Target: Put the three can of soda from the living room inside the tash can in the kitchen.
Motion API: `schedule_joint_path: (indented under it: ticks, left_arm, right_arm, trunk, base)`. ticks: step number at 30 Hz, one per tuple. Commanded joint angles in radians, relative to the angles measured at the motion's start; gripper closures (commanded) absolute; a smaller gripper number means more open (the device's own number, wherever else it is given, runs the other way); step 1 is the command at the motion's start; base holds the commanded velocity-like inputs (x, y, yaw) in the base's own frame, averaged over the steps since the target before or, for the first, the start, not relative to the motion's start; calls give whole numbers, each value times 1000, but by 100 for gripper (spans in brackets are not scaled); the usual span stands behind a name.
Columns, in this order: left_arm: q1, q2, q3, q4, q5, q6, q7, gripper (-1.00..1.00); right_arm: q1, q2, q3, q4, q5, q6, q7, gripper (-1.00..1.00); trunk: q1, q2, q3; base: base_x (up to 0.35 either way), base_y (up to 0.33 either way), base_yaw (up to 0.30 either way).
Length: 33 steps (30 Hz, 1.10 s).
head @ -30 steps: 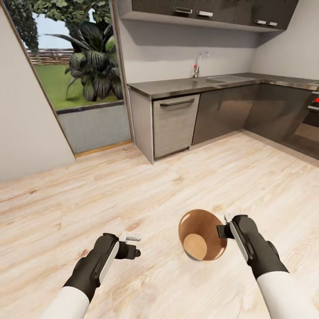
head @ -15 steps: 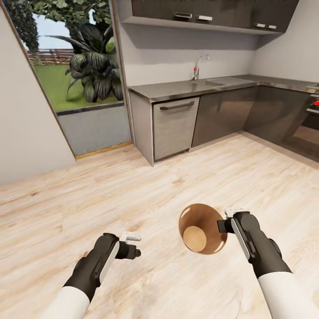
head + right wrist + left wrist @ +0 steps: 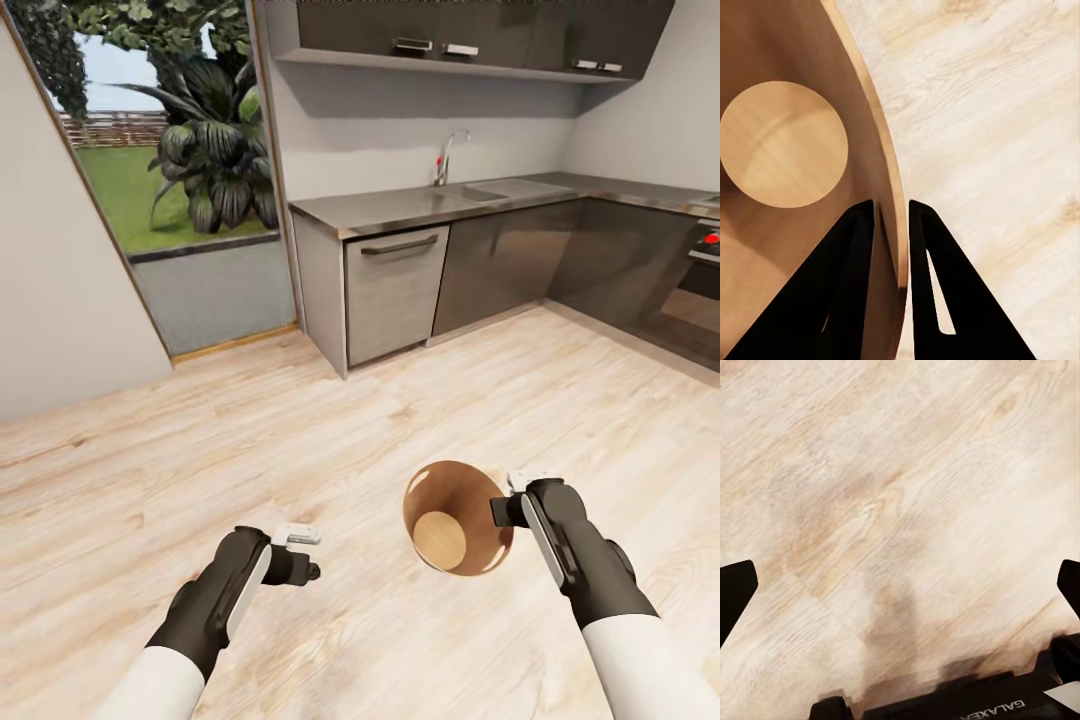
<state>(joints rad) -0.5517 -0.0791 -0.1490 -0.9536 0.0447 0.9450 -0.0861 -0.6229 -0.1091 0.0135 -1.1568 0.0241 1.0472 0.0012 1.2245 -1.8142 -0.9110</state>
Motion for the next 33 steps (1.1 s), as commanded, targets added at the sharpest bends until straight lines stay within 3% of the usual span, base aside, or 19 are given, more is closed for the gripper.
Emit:
schedule_joint_path:
  ticks: [1, 9, 33]
  left_arm:
    - [0, -2, 0, 0, -1, 0, 0, -100]
    - [0, -27, -2, 0, -4, -1, 3, -100]
    - [0, -33, -3, -2, -3, 0, -1, -100]
  right_arm:
    - [0, 0, 0, 0, -13, 0, 5, 100]
    - [0, -1, 0, 3, -13, 0, 5, 100]
    - [0, 6, 5, 3, -16, 0, 6, 100]
  trunk:
    - [-4, 7, 3]
    - [-35, 63, 28]
    - [-127, 231, 104]
  base:
    - [0, 0, 0]
    - [0, 0, 0]
    - [0, 0, 0]
